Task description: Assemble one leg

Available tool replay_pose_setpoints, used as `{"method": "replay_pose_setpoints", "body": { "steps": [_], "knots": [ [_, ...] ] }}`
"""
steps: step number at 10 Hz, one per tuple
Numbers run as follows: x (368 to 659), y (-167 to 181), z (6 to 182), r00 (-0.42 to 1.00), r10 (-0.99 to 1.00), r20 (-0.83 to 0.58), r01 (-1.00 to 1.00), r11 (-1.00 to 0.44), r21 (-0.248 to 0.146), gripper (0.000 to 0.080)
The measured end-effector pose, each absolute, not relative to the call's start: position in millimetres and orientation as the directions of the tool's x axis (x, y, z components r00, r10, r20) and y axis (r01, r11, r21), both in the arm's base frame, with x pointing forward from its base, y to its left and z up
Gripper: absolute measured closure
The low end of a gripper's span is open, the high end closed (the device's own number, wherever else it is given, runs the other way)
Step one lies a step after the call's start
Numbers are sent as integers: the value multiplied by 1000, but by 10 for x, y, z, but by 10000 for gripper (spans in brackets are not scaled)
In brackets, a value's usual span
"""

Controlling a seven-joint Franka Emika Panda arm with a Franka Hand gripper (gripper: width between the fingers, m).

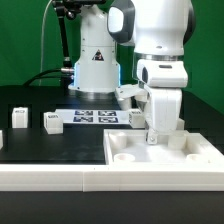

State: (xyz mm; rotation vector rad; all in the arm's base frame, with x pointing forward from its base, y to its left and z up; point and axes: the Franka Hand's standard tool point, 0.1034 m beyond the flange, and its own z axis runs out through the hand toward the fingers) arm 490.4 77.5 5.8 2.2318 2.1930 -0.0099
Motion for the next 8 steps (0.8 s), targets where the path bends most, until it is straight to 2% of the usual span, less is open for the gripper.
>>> {"method": "replay_pose_setpoints", "body": {
  "steps": [3,4,5,7,8],
  "knots": [
    [4902,770,56,20,1000,-13,1000,-20,4,733],
    [4902,768,56,21,1000,-13,1000,-21,4,544],
    [4903,767,56,21,1000,-13,1000,-21,4,544],
    [4903,765,56,21,1000,-14,1000,-21,4,194],
    [4903,764,56,21,1000,-14,1000,-21,4,194]
  ]
}}
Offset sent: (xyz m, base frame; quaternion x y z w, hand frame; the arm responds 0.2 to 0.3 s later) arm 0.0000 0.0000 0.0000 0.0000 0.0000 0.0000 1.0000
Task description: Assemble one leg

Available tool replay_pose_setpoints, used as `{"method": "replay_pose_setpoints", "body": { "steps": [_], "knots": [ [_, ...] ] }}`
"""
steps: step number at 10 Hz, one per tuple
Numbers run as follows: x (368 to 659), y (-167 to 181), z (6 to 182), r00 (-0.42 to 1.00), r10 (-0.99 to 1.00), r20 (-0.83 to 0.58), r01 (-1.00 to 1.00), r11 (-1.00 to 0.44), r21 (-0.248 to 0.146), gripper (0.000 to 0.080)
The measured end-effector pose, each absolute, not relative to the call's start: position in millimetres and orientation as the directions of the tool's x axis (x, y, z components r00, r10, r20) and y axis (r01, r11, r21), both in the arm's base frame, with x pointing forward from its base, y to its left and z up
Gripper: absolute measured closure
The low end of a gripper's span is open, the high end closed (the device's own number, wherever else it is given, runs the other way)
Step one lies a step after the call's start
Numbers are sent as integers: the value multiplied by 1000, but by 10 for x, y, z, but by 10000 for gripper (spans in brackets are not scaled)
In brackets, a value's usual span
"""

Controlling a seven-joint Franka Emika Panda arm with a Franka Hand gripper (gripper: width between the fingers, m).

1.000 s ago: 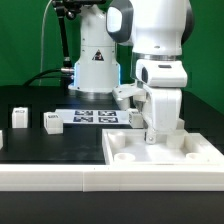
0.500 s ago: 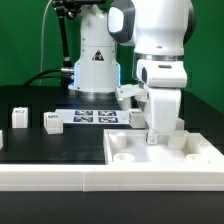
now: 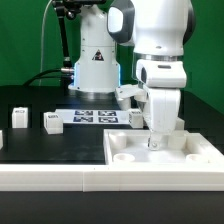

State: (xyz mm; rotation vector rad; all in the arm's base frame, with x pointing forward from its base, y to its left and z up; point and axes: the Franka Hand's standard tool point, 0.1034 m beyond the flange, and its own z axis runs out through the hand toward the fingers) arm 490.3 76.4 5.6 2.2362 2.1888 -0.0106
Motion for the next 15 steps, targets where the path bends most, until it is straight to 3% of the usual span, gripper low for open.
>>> {"method": "replay_pose_setpoints", "body": {
  "steps": [1,4,6,8,9,12,15],
  "knots": [
    [4903,763,56,22,1000,-14,1000,-22,4,159],
    [4904,767,71,26,1000,-14,1000,-26,6,151],
    [4813,848,328,73,997,-18,997,-72,32,151],
    [4697,905,547,140,989,-47,990,-139,15,151],
    [4693,918,606,145,989,-43,989,-144,28,151],
    [4675,906,552,207,977,-43,978,-206,20,151],
    [4635,943,508,466,885,-18,885,-465,35,151]
  ]
}}
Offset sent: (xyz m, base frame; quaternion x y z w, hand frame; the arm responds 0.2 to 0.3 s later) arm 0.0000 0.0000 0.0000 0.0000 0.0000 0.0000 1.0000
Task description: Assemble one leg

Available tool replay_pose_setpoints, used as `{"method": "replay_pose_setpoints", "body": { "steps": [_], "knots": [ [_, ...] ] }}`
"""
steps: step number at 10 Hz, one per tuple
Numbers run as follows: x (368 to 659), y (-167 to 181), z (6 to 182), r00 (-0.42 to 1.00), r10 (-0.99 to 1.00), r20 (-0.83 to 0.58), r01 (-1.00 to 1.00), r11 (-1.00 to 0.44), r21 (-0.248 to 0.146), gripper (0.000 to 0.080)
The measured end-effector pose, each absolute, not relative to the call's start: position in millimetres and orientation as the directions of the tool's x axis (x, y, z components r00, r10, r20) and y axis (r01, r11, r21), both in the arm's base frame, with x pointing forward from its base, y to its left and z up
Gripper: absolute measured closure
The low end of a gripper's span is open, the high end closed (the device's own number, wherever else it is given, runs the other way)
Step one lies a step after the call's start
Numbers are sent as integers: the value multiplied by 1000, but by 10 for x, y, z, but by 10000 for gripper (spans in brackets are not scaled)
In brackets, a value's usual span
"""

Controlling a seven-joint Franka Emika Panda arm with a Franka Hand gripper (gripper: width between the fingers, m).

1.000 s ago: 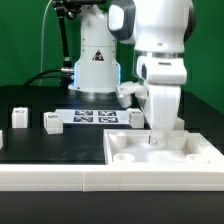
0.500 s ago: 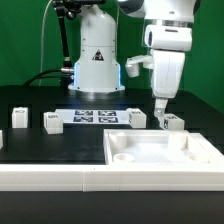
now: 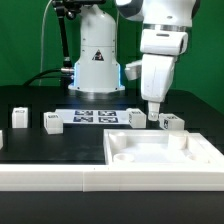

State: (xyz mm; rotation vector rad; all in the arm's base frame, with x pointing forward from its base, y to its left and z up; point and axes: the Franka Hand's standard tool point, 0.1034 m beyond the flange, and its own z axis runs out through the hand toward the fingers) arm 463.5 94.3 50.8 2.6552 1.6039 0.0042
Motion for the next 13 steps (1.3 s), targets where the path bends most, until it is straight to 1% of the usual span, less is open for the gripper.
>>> {"method": "replay_pose_setpoints", "body": {
  "steps": [1,3,4,6,8,10,13],
  "knots": [
    [4601,1009,497,568,823,-1,823,-567,40,151],
    [4540,1126,444,721,692,29,692,-722,26,151],
    [4525,1204,446,771,636,34,636,-771,21,151],
    [4499,1382,457,899,436,43,436,-900,-6,151],
    [4506,1490,476,942,333,47,334,-942,-19,151],
    [4505,1490,475,957,286,46,287,-958,-27,151],
    [4523,1407,474,950,312,26,312,-950,-27,151]
  ]
}}
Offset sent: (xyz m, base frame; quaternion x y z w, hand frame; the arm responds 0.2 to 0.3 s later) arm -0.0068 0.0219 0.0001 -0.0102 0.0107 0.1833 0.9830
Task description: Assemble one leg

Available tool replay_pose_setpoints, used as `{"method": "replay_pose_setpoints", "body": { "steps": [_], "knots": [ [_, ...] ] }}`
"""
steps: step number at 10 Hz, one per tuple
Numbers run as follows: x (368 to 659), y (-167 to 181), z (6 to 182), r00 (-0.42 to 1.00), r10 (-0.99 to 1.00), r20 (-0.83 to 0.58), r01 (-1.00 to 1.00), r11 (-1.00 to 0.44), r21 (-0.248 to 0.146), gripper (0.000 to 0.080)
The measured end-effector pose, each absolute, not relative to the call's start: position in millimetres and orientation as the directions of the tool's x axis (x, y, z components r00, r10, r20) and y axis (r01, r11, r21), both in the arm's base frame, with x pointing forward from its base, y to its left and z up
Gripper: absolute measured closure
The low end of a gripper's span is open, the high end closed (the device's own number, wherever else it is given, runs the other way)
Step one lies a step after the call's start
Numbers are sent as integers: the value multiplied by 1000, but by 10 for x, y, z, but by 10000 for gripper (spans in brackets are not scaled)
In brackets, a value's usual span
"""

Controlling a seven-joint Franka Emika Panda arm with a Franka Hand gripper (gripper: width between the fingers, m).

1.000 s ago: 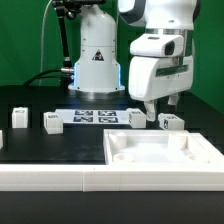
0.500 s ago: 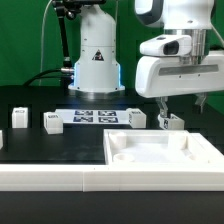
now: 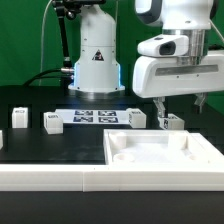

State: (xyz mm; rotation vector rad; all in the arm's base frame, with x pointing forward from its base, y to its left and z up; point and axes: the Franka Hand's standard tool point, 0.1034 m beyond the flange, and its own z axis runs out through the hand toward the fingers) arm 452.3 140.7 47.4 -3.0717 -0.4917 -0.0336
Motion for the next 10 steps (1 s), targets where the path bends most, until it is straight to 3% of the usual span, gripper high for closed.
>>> {"method": "replay_pose_setpoints", "body": {
  "steps": [4,5,10],
  "knots": [
    [4400,1437,489,907,309,-286,315,-949,-25,151],
    [4455,1452,477,900,307,-309,314,-949,-27,151],
    [4365,1415,422,739,261,-621,307,-951,-34,151]
  ]
}}
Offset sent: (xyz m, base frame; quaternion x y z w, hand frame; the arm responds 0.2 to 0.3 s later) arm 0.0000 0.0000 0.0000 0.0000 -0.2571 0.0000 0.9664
